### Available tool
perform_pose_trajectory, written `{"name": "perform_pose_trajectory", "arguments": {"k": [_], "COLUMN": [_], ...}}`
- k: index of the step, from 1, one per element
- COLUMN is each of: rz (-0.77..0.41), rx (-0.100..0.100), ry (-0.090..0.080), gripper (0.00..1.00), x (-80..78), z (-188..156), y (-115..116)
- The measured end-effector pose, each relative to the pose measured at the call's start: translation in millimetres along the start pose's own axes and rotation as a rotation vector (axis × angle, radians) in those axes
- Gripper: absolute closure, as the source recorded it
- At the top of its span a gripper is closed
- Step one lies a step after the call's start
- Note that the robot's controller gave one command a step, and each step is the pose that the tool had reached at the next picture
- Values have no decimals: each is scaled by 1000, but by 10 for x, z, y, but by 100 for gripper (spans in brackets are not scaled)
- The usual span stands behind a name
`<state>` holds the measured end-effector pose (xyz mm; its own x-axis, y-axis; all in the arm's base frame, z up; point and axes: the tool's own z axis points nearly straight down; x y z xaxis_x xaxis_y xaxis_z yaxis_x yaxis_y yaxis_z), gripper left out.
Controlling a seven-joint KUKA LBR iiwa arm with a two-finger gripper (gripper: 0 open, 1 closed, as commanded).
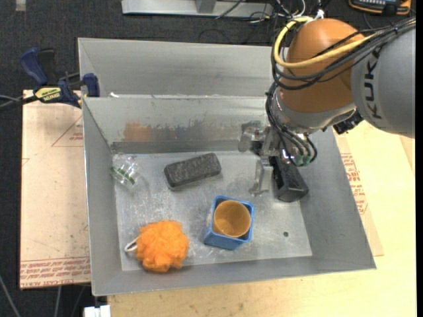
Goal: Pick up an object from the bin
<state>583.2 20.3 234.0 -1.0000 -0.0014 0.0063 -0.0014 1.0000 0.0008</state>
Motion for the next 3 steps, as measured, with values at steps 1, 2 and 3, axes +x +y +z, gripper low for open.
{"name": "perform_pose_trajectory", "arguments": {"k": [1,2,3], "rz": [0,-43,-155], "rx": [0,0,1], "ry": [-8,-12,-11], "gripper": [0,0,0], "x": [-11,184,218], "z": [-47,352,961], "y": [-1,33,74]}}
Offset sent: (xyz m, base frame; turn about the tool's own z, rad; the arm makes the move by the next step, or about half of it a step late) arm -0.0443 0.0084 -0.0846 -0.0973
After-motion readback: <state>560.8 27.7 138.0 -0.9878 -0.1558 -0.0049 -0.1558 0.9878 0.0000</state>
